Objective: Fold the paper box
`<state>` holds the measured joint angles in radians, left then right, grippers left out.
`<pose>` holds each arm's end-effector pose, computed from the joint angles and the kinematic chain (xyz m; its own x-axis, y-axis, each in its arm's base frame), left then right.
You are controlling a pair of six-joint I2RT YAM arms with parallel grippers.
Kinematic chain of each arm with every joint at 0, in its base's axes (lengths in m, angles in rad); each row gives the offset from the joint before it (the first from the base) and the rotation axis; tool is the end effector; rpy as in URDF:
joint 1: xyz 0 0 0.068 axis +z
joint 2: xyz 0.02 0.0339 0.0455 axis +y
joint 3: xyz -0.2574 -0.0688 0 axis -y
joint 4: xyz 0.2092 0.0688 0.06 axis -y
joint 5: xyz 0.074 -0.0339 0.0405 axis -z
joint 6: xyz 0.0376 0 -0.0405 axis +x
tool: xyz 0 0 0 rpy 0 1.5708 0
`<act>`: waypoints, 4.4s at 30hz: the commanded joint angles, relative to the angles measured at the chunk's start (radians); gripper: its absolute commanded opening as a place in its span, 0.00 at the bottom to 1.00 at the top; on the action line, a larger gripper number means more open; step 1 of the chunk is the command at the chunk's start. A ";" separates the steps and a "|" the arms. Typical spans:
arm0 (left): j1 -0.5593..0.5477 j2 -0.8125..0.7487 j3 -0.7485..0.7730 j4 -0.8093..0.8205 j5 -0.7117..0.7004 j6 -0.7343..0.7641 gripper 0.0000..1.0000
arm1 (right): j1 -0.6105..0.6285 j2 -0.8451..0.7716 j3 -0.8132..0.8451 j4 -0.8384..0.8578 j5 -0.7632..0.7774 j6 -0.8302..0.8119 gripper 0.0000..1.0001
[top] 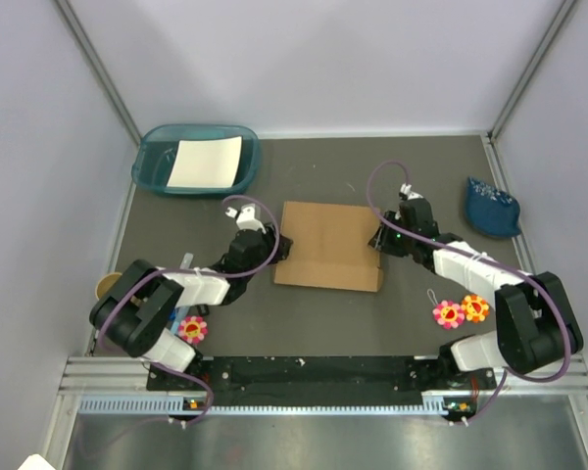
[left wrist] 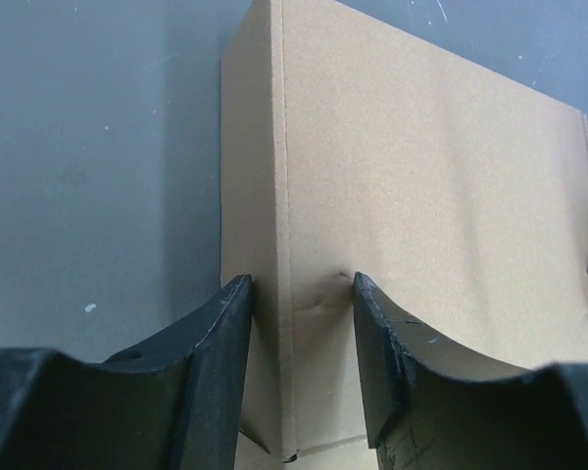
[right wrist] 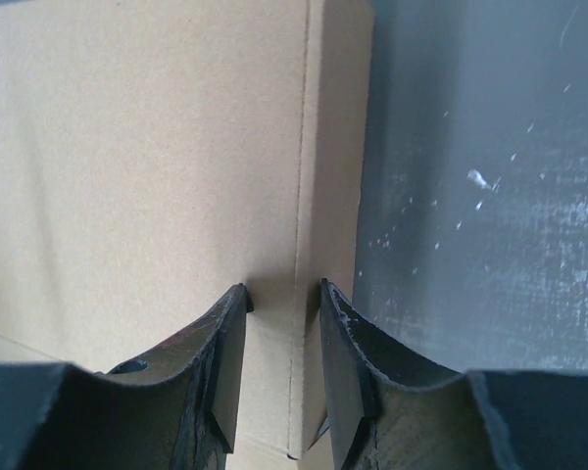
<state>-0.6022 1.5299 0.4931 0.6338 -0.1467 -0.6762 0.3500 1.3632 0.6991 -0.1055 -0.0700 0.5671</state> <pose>0.2255 -0.1484 0.1775 -0.5334 -0.3846 -0.7533 0.1484 0.8343 -0.5310 0.2328 0.0878 0.2061 -0.7604 0.2929 -0.5796 0.0228 0.9040 0.4269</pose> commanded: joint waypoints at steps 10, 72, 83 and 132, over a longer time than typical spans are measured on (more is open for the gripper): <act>-0.021 -0.174 -0.122 -0.209 -0.049 -0.079 0.53 | -0.026 0.050 -0.013 0.036 0.075 -0.013 0.37; 0.249 -0.030 -0.010 -0.033 0.291 -0.172 0.00 | -0.183 -0.053 -0.185 0.267 -0.220 0.134 0.00; 0.251 0.039 -0.022 0.019 0.351 -0.195 0.00 | -0.183 -0.015 -0.211 0.296 -0.235 0.134 0.00; 0.226 -0.434 -0.087 -0.124 0.527 -0.207 0.00 | -0.120 -0.493 -0.152 -0.005 -0.303 0.129 0.00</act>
<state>-0.3565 1.1847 0.3496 0.5800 0.3069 -0.8890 0.2062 0.9047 0.4545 -0.0597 -0.3168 0.6842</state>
